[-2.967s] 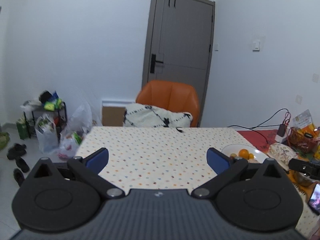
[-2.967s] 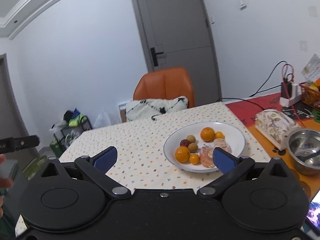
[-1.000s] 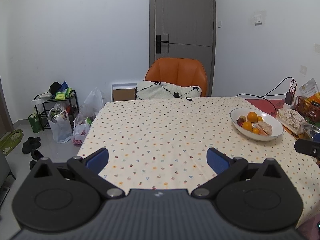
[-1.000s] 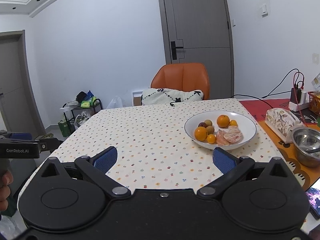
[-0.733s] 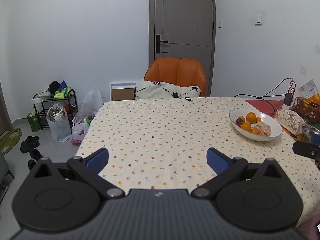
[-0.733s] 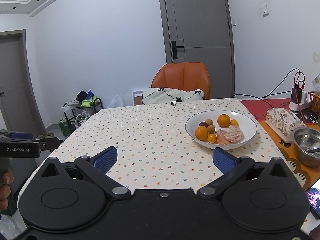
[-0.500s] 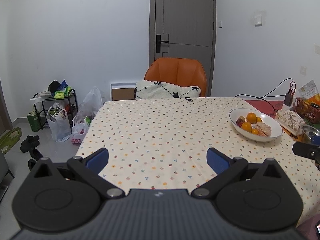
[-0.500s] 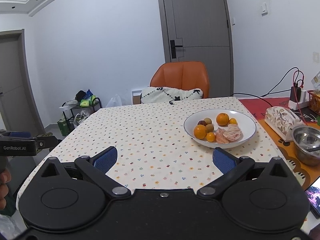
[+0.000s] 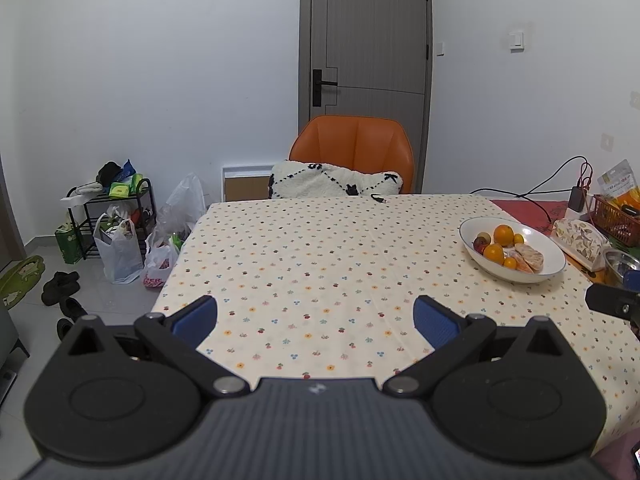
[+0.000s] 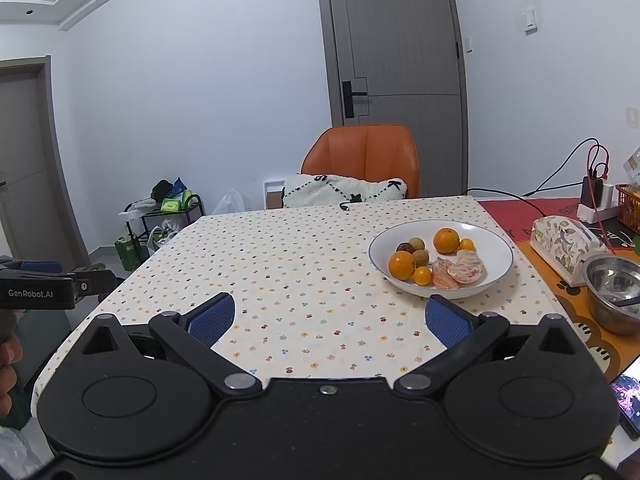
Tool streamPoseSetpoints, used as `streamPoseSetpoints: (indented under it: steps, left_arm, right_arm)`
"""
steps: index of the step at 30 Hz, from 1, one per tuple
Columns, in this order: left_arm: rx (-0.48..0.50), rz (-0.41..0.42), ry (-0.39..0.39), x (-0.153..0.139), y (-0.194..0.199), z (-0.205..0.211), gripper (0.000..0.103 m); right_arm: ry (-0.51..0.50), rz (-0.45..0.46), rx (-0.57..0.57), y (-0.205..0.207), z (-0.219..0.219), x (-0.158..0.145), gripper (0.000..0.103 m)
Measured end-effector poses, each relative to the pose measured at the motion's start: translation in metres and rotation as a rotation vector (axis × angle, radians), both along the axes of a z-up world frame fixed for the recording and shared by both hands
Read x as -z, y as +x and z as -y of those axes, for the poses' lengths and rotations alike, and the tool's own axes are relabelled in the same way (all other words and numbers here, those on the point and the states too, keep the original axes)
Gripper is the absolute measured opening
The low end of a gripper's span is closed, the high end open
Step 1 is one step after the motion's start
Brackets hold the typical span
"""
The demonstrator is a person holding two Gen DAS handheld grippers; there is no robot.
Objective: Organize fruits
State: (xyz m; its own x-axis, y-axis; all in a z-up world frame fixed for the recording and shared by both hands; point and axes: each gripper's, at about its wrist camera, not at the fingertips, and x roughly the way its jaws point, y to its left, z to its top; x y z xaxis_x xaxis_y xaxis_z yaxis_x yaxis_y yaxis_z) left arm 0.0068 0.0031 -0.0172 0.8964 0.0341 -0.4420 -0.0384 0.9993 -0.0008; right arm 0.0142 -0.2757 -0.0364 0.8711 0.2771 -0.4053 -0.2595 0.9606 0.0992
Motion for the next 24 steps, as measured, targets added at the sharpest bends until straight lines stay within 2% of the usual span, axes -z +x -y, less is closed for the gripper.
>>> streamPoseSetpoints:
  steps: [24]
  left_arm:
    - [0.004,-0.014,0.006,0.0048,0.0023,0.0011,0.103]
  right_arm:
    - [0.005,-0.013,-0.011,-0.0002,-0.0024,0.0021,0.103]
